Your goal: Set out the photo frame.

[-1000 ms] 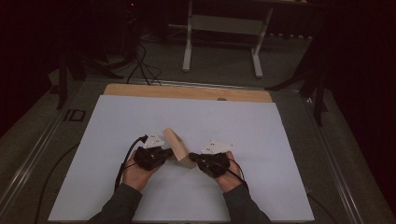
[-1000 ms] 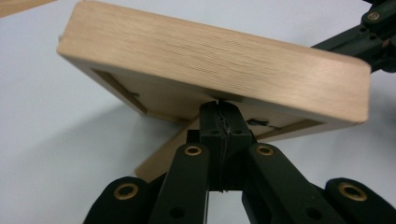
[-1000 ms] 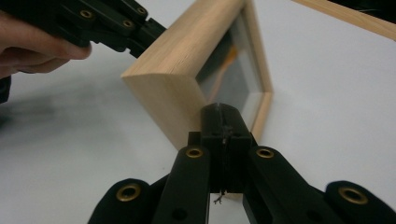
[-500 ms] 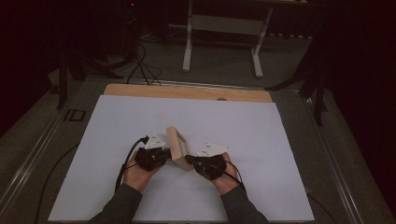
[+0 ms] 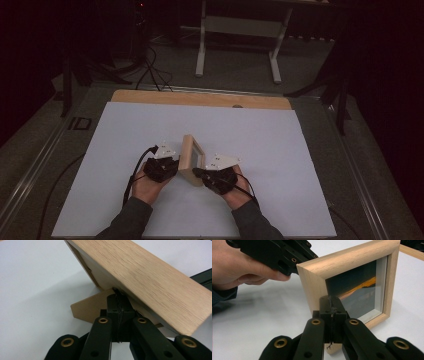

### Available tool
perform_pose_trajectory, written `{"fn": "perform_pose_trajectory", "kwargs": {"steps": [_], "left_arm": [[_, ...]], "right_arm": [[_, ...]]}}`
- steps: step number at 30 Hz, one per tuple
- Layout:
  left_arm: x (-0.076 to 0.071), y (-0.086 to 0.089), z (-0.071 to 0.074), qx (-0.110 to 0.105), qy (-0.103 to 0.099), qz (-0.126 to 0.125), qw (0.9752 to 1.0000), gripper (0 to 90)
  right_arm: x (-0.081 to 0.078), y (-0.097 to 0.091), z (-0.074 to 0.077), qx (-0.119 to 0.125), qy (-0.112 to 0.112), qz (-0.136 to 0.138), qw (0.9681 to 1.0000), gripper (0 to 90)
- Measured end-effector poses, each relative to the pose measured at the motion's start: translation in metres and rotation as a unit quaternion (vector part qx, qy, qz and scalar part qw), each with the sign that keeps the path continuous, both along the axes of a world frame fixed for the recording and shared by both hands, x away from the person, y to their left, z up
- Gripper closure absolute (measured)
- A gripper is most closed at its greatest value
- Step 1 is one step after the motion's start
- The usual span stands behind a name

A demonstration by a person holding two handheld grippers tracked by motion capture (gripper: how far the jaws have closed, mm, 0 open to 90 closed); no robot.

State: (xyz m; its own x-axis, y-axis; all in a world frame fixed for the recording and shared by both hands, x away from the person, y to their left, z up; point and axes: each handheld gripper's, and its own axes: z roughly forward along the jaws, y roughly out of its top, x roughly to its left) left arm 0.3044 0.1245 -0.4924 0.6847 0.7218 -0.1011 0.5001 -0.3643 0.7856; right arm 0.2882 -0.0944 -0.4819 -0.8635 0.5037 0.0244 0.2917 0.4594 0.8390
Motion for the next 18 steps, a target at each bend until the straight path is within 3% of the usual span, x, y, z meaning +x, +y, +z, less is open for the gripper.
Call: {"fn": "perform_pose_trajectory", "kwargs": {"steps": [18], "left_arm": [[0.0,0.01,0.003,-0.003,0.001,0.032,0.9995,64.0]], "right_arm": [[0.005,-0.011,0.004,0.001,-0.009,-0.01,0.9999,71.7]]}}
